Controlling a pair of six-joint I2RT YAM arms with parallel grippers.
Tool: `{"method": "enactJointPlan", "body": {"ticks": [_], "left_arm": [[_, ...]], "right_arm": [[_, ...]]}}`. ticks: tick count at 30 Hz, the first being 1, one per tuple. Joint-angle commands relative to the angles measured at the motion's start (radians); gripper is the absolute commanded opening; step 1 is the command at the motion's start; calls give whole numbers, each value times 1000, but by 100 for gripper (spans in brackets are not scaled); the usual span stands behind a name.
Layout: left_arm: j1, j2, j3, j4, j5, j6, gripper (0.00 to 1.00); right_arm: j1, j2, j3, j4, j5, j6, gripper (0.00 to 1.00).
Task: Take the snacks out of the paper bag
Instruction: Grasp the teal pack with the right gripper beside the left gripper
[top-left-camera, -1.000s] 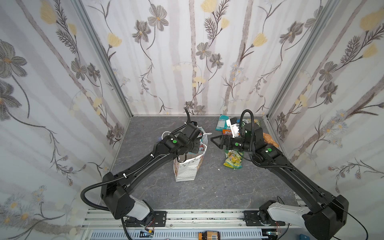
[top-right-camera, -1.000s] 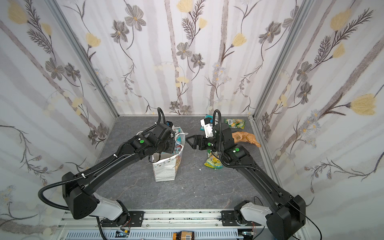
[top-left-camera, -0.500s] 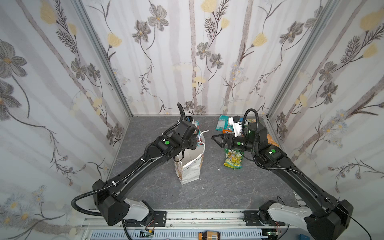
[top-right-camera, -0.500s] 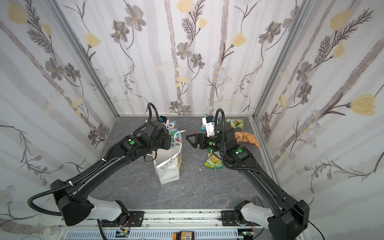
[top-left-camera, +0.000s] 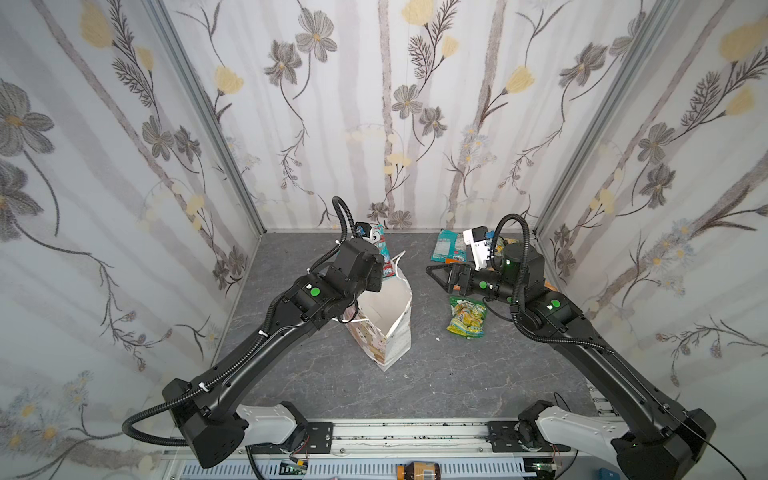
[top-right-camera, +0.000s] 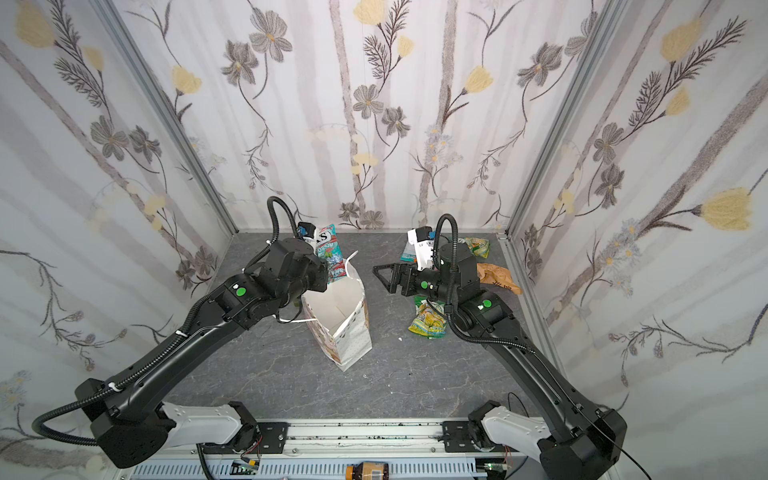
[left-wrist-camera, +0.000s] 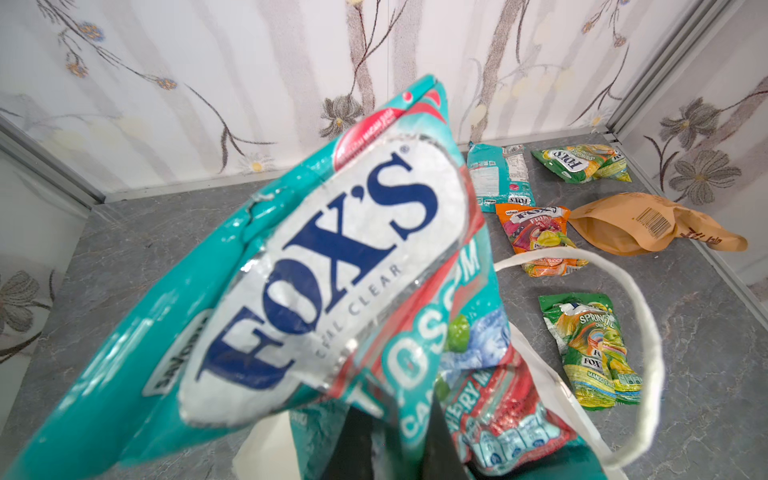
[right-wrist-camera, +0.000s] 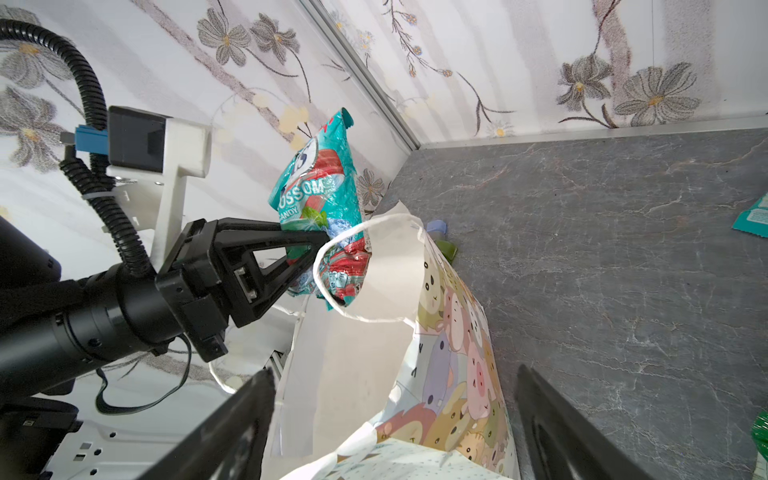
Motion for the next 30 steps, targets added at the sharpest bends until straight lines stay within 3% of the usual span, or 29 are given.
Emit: {"method": "enactJointPlan", "body": {"ticks": [1, 6, 19, 24, 30], "left_arm": [[1, -20, 16, 59, -47, 19, 0], [2, -76, 45, 100, -20, 38, 0], [-62, -109, 84, 216, 256, 102, 0], [-131, -69, 117, 210, 316, 184, 0], [-179, -37, 149, 180, 311, 233, 0]], "right_arm": [[1, -9, 21, 21, 14, -2, 90], [0, -37, 43, 35, 29, -5, 91], [1, -98, 69, 193, -53, 23, 93], [2, -81, 93, 187, -89, 29, 88], [10, -69, 94, 195, -121, 33, 77]]}}
